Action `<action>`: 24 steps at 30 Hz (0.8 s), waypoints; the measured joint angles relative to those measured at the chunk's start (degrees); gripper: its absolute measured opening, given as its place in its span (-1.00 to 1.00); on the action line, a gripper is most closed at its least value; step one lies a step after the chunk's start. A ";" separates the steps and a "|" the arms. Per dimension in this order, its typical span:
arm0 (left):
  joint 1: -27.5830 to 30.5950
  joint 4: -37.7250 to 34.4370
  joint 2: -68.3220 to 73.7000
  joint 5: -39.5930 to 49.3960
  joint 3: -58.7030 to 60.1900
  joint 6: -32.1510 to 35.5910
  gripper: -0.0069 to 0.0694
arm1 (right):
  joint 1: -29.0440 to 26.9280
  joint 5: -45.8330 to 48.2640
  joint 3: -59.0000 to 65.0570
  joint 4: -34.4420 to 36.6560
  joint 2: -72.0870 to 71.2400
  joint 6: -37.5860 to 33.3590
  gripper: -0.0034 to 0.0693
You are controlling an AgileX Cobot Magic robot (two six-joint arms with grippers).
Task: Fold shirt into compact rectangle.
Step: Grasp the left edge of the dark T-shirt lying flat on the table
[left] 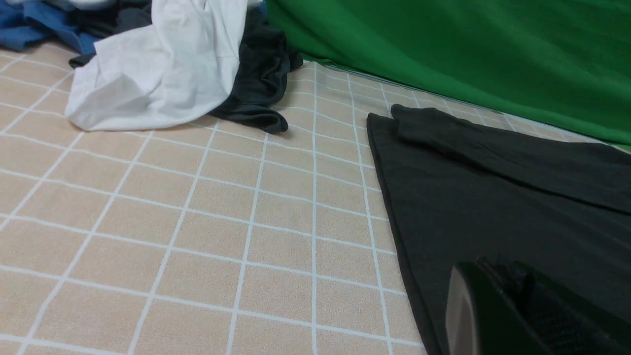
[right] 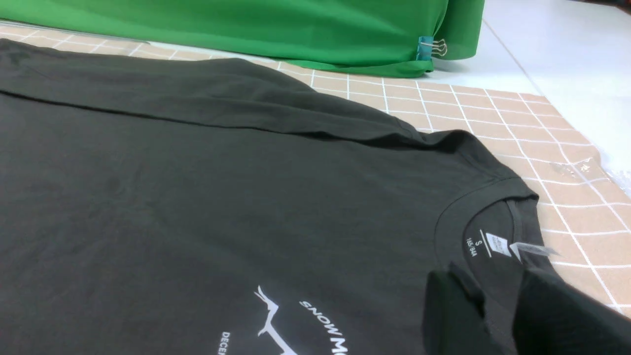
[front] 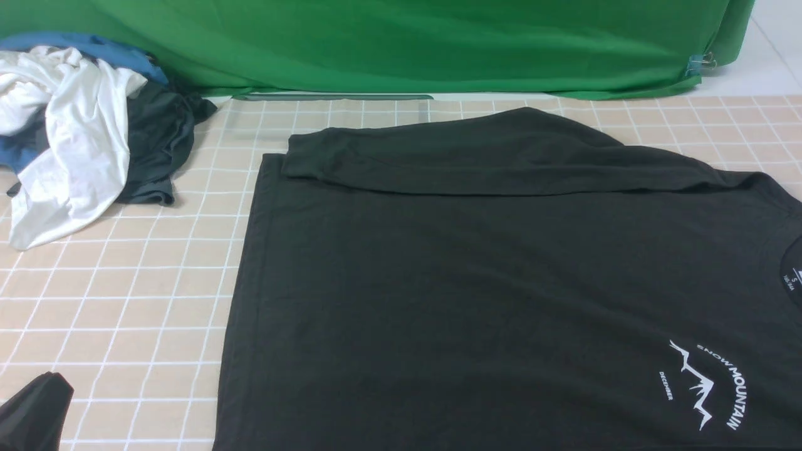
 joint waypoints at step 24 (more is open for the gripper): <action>0.00 6.61 0.00 -3.76 0.00 0.25 -0.78 | 0.00 0.00 0.00 0.00 0.00 0.00 -0.25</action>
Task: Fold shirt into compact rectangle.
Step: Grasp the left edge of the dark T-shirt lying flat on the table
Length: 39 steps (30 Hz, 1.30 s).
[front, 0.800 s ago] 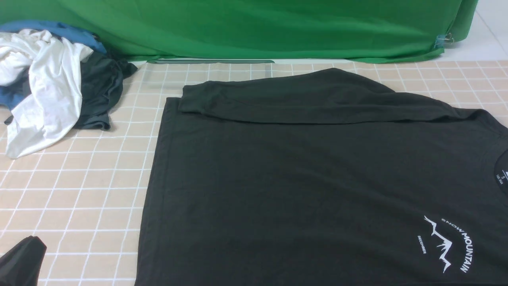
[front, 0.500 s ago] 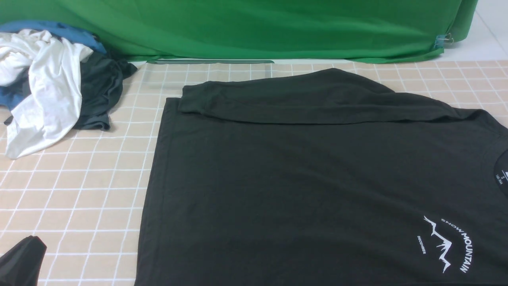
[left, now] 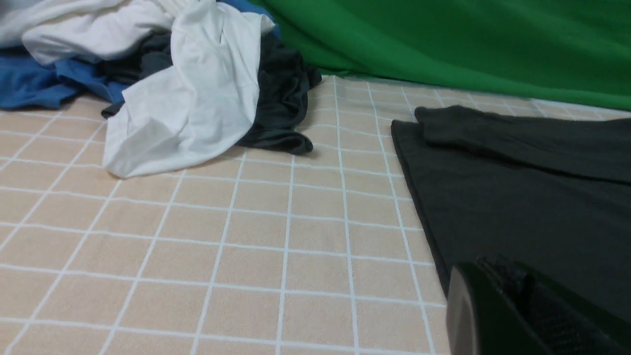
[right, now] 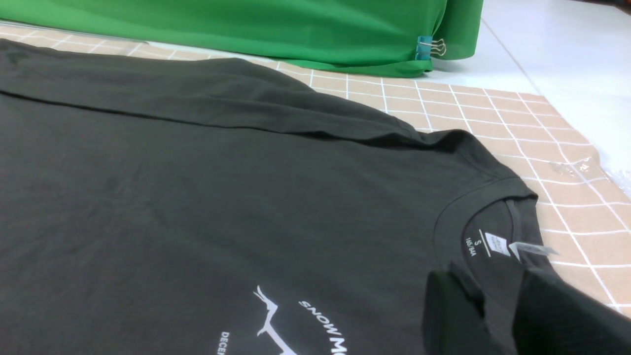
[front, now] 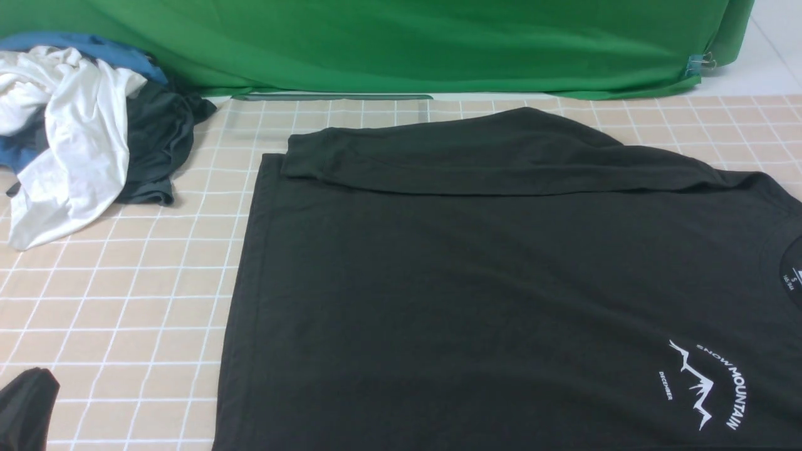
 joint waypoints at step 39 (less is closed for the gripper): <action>-4.00 -27.51 58.76 47.07 -38.04 3.96 -0.79 | 7.20 -1.84 -26.13 9.84 9.53 18.37 -0.80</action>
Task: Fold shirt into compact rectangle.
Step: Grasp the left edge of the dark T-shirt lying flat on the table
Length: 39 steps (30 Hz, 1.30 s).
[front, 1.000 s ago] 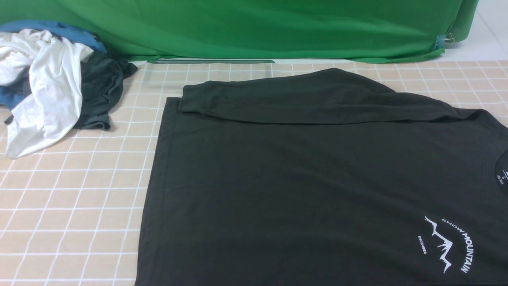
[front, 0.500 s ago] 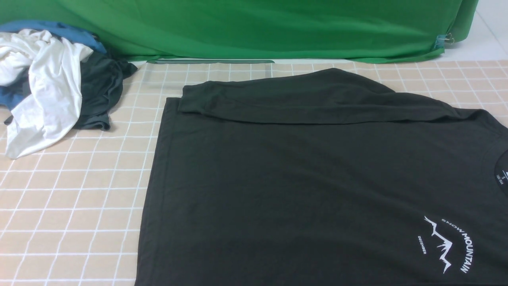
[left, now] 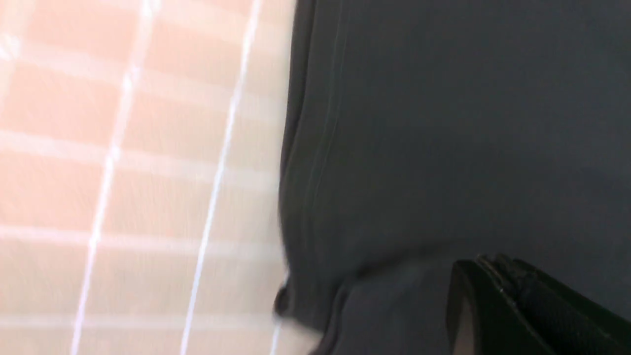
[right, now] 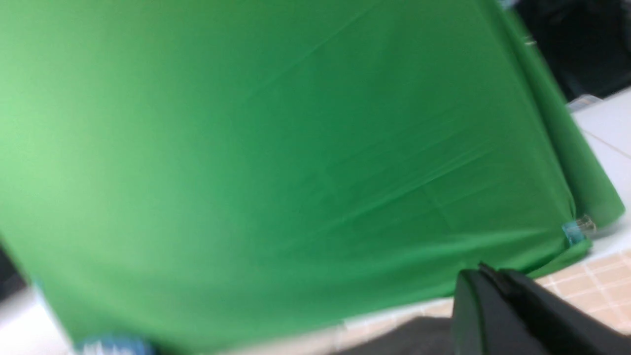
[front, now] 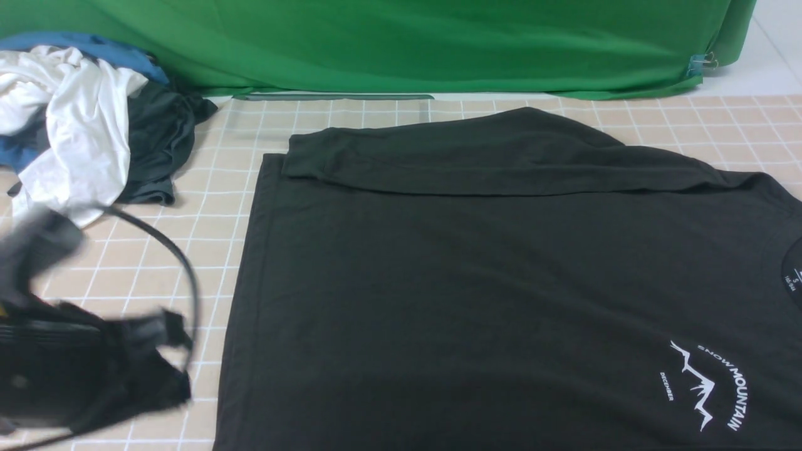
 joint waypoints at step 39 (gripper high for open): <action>-31.40 20.63 23.90 -14.60 3.17 -12.69 -0.48 | 4.47 29.49 -16.05 16.02 34.00 -29.35 -0.80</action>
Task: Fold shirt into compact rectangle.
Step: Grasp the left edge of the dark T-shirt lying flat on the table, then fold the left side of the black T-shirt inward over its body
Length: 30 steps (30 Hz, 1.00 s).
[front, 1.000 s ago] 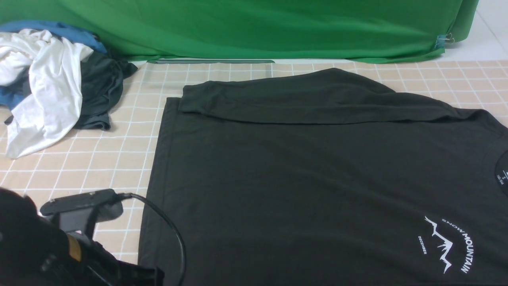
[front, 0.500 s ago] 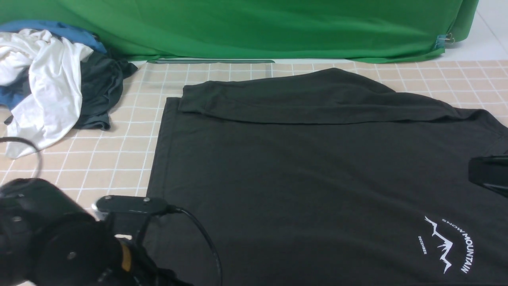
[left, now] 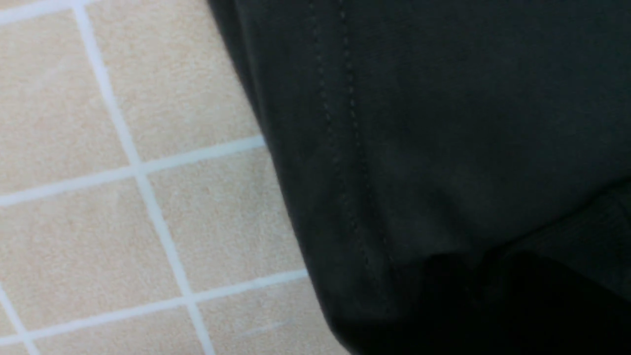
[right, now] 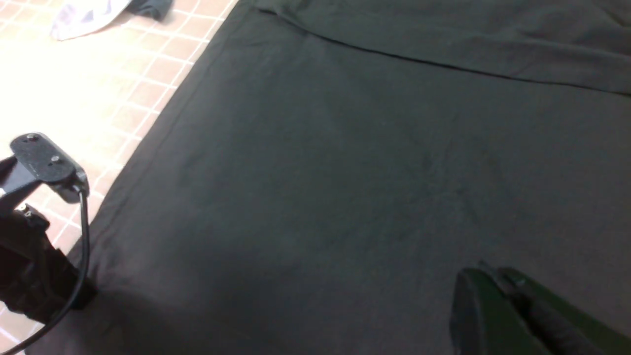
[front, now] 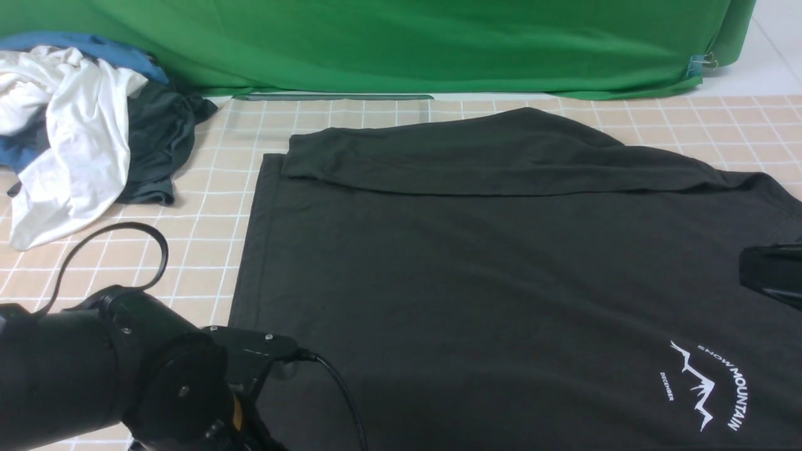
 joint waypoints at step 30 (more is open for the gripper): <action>8.45 12.70 -2.53 20.32 -35.89 -2.43 -0.73 | 0.00 -1.31 0.05 0.04 0.00 -1.10 -0.78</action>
